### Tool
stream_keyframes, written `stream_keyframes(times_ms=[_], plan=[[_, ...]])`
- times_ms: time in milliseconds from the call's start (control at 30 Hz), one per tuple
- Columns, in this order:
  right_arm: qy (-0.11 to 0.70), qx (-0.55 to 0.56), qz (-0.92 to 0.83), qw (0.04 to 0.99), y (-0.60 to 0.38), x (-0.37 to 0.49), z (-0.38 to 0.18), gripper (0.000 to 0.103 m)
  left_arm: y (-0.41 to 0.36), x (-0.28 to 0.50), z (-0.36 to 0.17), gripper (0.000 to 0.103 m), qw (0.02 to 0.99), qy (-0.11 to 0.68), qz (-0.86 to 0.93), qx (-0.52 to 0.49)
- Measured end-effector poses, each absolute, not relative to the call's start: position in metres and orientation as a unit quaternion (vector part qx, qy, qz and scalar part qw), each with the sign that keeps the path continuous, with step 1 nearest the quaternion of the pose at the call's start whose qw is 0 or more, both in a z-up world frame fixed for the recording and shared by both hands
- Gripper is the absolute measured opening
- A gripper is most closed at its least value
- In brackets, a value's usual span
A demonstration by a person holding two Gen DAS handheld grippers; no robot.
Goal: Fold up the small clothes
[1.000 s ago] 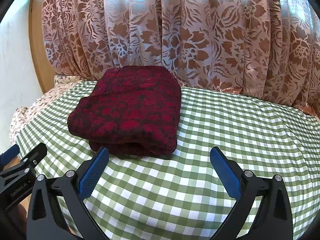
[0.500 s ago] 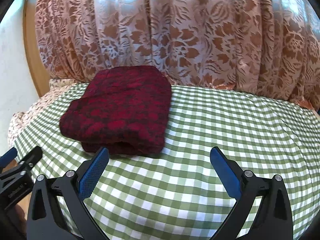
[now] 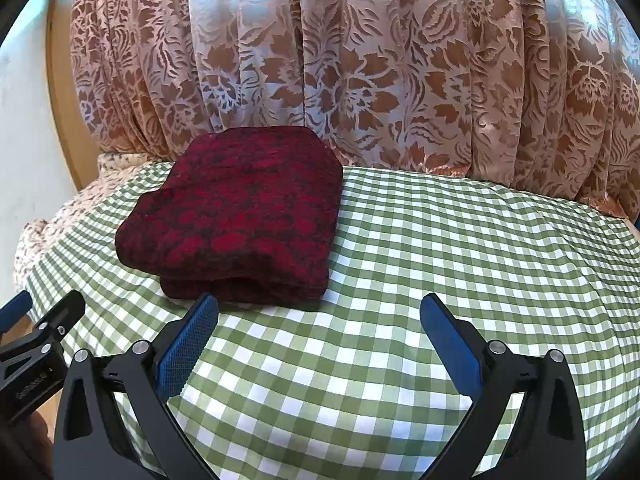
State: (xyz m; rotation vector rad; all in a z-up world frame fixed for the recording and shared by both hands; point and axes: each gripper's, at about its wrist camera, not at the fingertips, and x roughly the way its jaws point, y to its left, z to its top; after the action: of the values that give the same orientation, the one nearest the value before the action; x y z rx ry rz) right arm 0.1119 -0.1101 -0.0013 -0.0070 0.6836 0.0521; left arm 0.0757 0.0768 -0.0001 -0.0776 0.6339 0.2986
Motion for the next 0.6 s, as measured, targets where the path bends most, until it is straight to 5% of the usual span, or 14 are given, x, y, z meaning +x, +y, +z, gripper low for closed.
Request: stream_keyframes(times_ms=[600], plan=[[0.329,-0.006,0.027,0.944,-0.1067,0.1061,0.0011,0.100,0.0749,0.0690,0.0065,0.101,0.942,0.299,0.143,-0.046]])
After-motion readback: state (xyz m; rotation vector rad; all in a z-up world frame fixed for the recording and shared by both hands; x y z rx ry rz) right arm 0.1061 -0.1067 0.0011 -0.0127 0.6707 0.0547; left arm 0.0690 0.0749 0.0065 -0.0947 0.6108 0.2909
